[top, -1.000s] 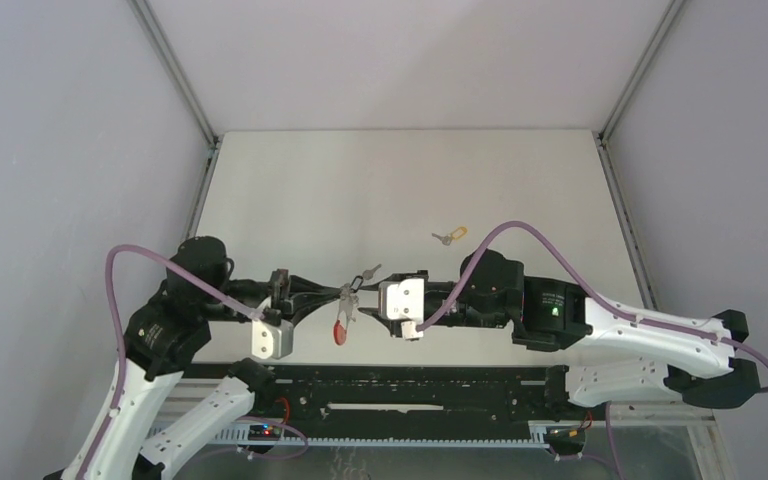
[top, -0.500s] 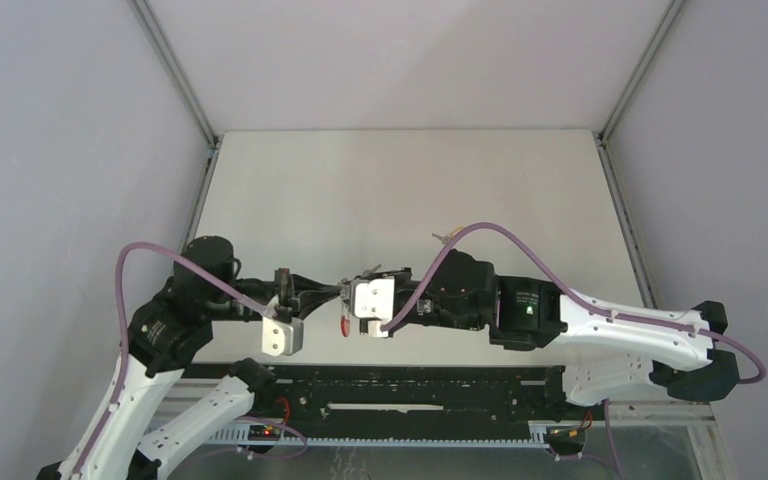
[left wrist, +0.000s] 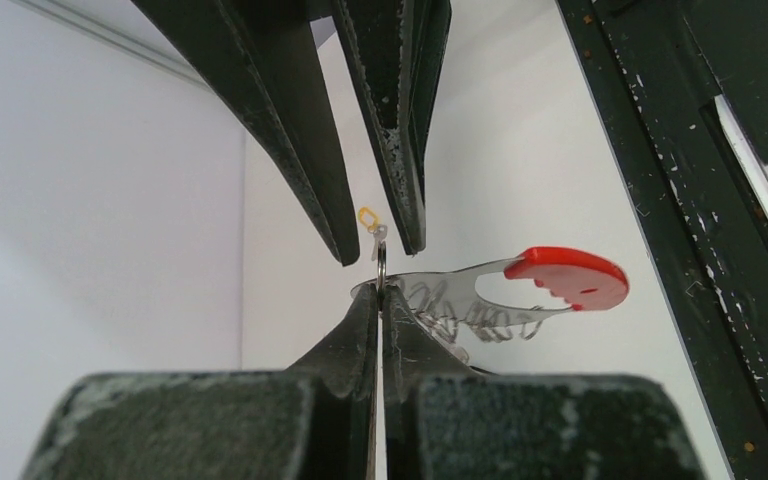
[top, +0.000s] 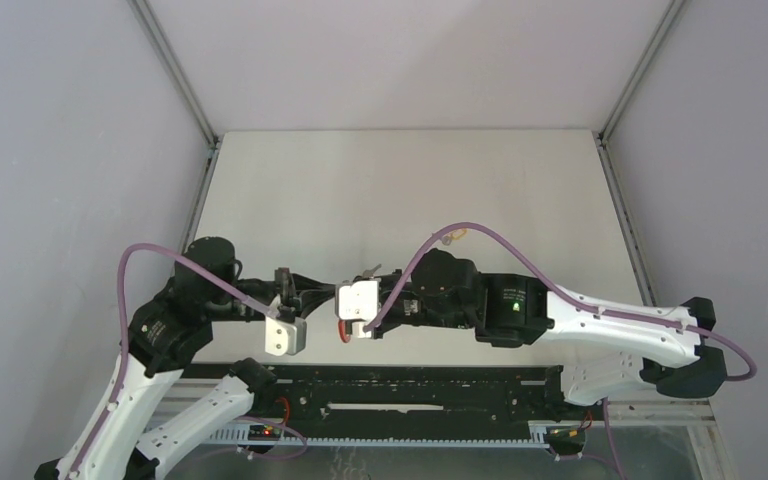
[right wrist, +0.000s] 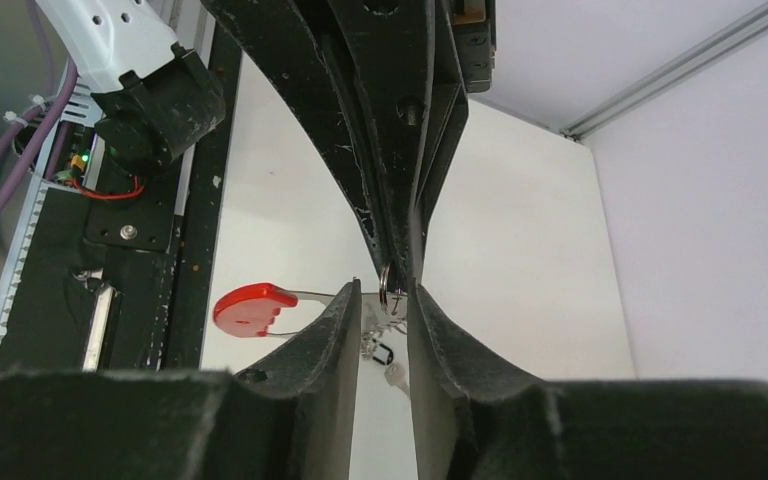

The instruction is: Put the keys on the keyring

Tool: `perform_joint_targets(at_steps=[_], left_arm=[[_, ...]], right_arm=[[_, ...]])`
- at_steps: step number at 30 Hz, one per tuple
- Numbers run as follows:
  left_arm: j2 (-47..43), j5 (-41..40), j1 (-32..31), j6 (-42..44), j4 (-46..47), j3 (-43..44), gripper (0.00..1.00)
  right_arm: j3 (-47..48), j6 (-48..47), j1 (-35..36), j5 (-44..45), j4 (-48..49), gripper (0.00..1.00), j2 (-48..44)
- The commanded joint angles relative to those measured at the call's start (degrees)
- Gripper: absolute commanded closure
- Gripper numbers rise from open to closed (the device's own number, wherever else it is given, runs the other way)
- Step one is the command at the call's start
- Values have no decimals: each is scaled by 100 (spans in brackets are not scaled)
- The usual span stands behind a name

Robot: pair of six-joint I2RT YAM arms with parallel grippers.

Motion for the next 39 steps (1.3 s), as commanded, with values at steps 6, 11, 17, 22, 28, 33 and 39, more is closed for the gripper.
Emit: perform_joint_targets(at_steps=[6,11,17,22,28,33,39], left_arm=[[-7,-57,-102,81,108,52,100],[-10,56,-120,-51,109,103,100],[-29,265,-120,-956,371,218,57],[-90,201,-111,-1873,662,147,50],[-150,151,-107,-3335,1541,-143,53],[-99,247,-111,-4679,2416,-352,59],[-59,597,-111,-5404,2989,-417,68]], right_arm=[[286,-48,22,342,182,85,141],[239,60,-11,491,300,100,129],[-252,575,-313,241,827,100,-288],[-1208,1789,-1040,-1447,2055,100,-1111],[-2131,2762,-1622,-2761,3499,100,-1712],[-2185,3024,-1714,-3029,3753,100,-1721],[-2238,3265,-1736,-3168,4093,100,-1621]])
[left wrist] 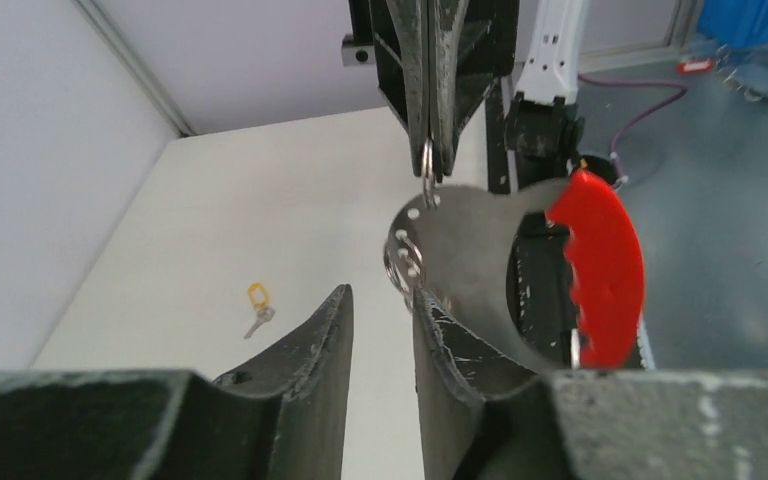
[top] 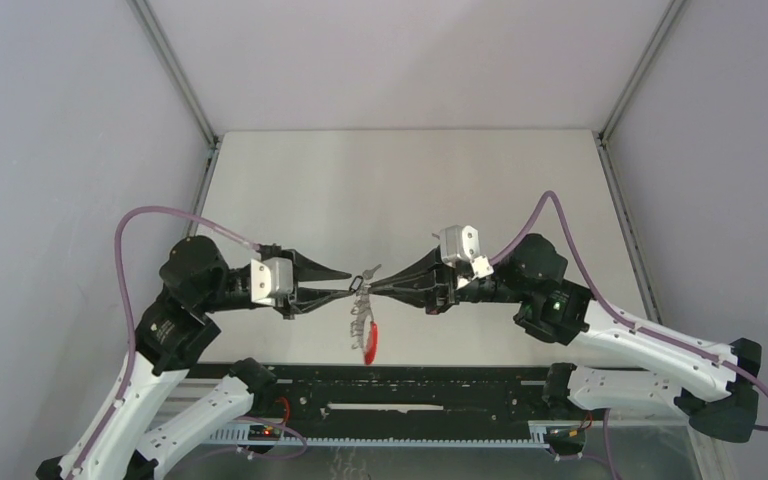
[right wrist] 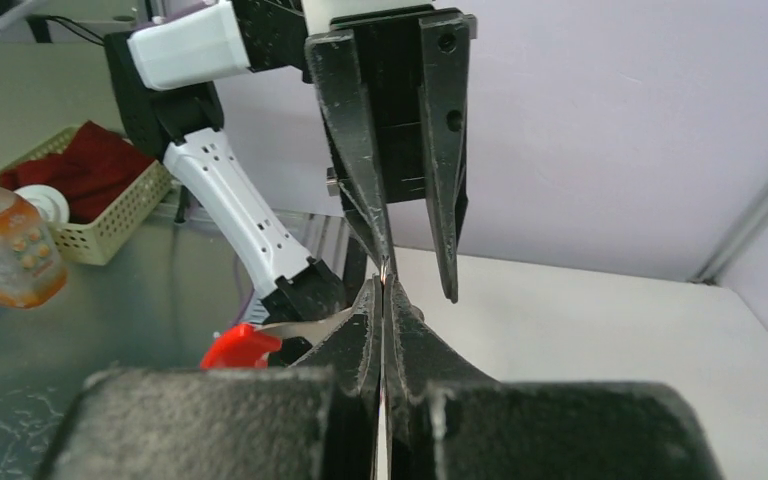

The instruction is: Put the keys on the keyring

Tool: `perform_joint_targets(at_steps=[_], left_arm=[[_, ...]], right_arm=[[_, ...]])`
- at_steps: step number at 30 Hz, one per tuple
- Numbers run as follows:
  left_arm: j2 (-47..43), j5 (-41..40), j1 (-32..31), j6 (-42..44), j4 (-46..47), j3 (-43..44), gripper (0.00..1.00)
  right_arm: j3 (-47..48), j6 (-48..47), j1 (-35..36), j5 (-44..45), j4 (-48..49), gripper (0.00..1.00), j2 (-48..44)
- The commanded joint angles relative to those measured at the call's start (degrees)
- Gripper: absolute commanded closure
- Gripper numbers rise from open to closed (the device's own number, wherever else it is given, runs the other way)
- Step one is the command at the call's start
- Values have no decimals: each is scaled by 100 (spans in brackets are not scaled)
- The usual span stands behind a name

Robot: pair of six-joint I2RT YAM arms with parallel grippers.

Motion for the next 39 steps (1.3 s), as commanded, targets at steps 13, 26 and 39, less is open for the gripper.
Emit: perform_joint_targets(at_steps=[13,26,39], left_arm=[[65,1016,-38,-958,807,11,73],[75,752,-32,-905,784,41,86],[102,170,-32,-575,158,66,100]], right_arm=[[-132,922,-121,-425,1482,100,357],[-127,1115,-97,-430,1631,100,533],[430,637,-108,-512,-218,79,499]])
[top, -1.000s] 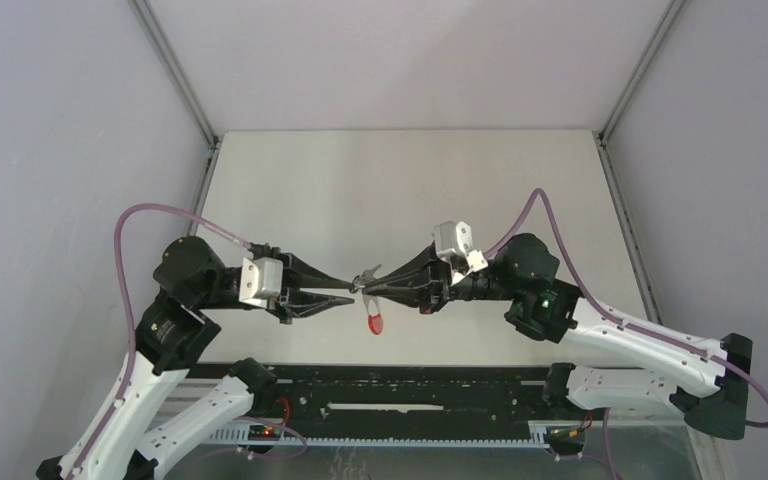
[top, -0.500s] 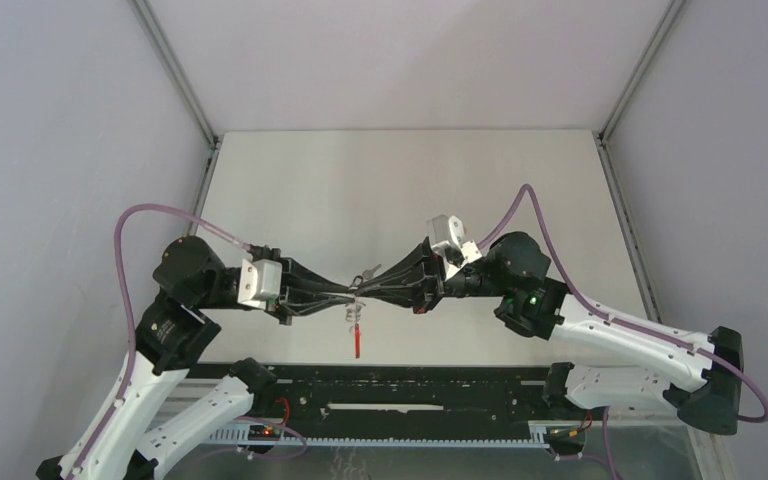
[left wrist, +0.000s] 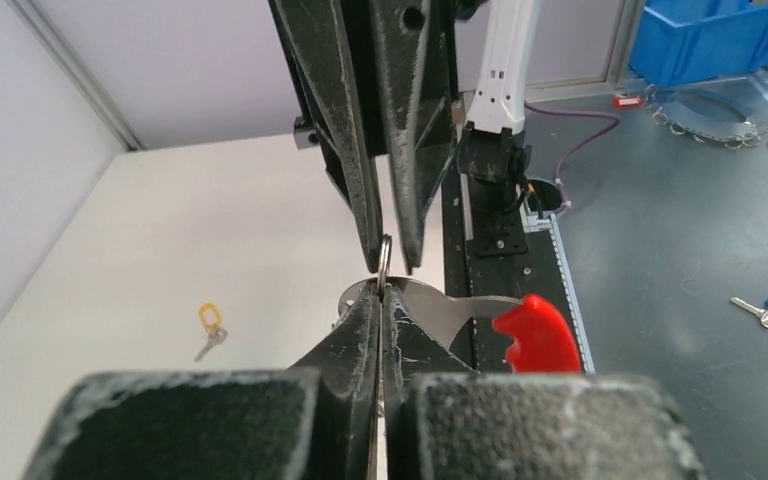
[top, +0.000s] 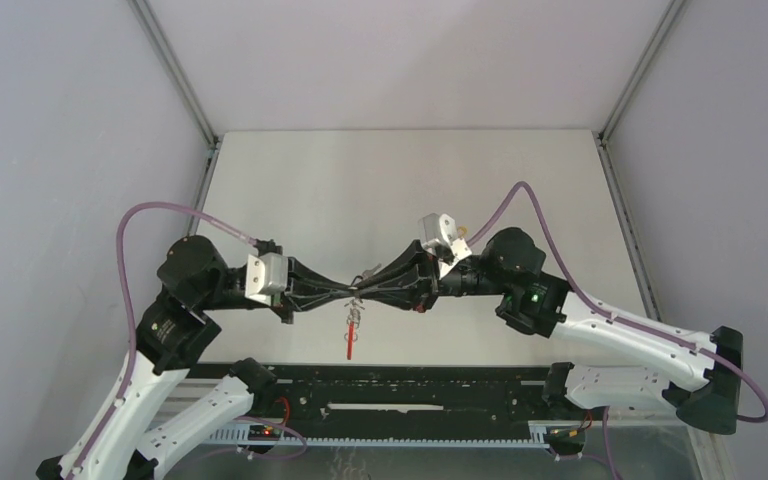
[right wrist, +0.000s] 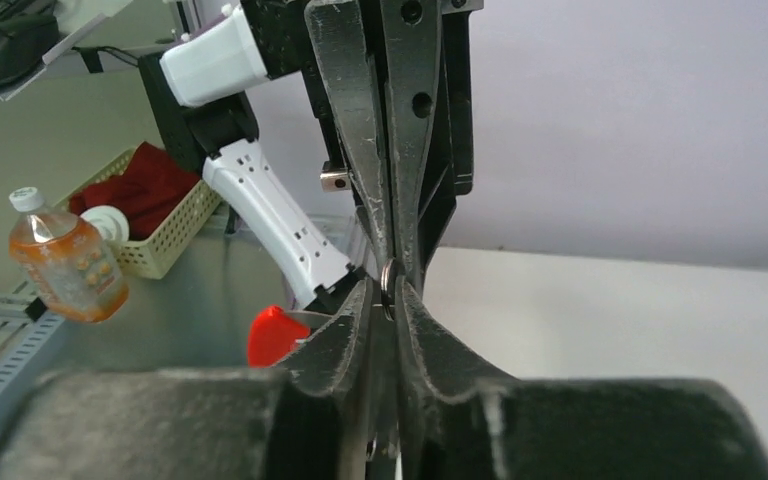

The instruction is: Put the keys on the keyring

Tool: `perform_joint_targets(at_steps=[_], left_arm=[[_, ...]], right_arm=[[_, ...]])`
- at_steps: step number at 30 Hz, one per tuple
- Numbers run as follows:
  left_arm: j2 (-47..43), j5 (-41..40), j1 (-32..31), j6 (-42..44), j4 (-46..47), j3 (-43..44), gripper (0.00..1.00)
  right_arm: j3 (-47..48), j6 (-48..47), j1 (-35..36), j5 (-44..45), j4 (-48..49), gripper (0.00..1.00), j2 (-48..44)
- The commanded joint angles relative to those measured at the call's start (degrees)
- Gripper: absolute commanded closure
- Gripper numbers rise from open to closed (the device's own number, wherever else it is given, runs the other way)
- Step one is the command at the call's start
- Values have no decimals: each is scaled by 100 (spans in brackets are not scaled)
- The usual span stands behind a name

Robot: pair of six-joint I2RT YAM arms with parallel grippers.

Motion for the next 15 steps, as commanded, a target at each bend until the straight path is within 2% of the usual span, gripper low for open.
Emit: perform_joint_targets(at_steps=[1,3,5,10,15], left_arm=[[102,-390,-35,486,-515,113,100],[206,-507,-33,829,-974,198,100],[314,-621,-39,962,-1217,263,100],[510,-693,-41,1019,-1455,376,100],[559,-680,-50,1010,-1481,433,100]], right_arm=[[666,-367,-100,-56,-1501,73,-71],[1046,-807,-136,56,-2332,65,-21],[1514,-1131,-137,182,-3208,62,137],[2943,-1787,-99,319,-5223,61,818],[3775,-2204,21,541,-6320,63,1328]])
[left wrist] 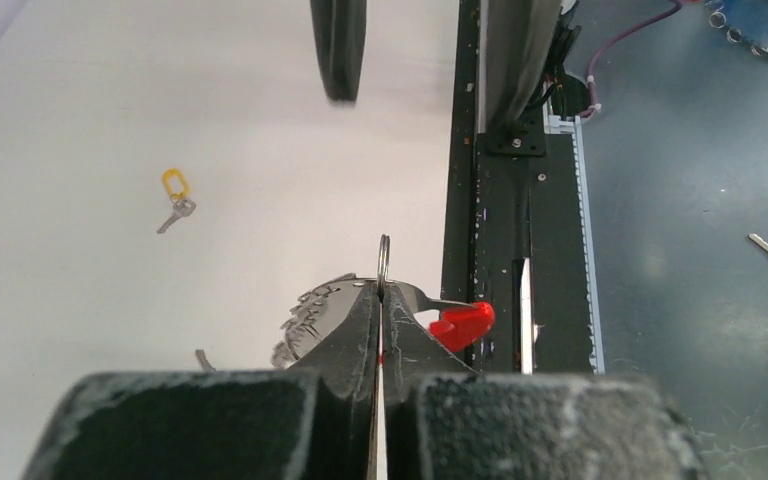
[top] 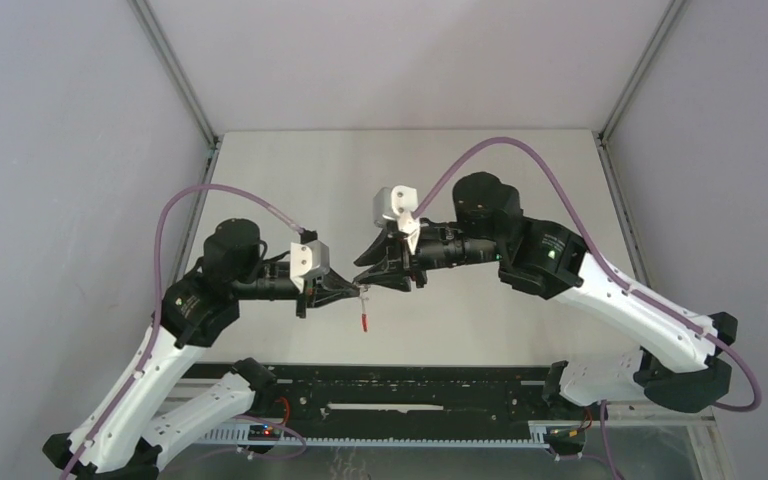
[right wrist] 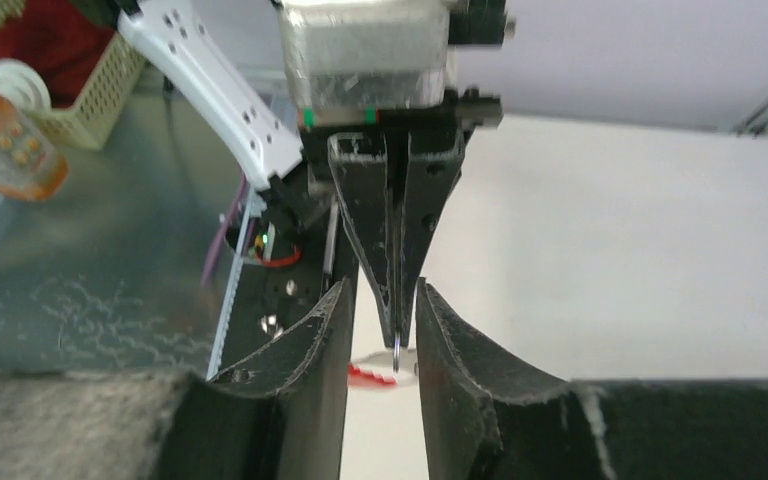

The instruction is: Put the keys on the keyring

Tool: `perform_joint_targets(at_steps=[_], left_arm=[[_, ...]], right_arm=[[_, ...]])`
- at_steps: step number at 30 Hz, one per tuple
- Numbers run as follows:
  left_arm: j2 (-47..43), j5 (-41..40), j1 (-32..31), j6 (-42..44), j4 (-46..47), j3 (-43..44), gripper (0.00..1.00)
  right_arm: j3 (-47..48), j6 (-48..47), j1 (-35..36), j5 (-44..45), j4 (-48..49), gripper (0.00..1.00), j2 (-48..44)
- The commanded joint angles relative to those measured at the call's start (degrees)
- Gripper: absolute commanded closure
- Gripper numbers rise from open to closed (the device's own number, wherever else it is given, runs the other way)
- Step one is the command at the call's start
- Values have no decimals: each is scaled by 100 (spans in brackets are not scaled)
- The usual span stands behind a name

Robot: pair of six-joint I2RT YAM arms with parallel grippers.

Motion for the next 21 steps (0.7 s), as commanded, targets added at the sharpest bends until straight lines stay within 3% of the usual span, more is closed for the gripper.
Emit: perform_joint_targets(at_steps=[1,21], left_arm=[[-24,-18,-49,112,-14,436,100],[-41,243,-68,-8,-104,520,100]], right_arm=[[539,-630,124,293,-1596,63,334],[690,-831,399,691,-1507,77,714]])
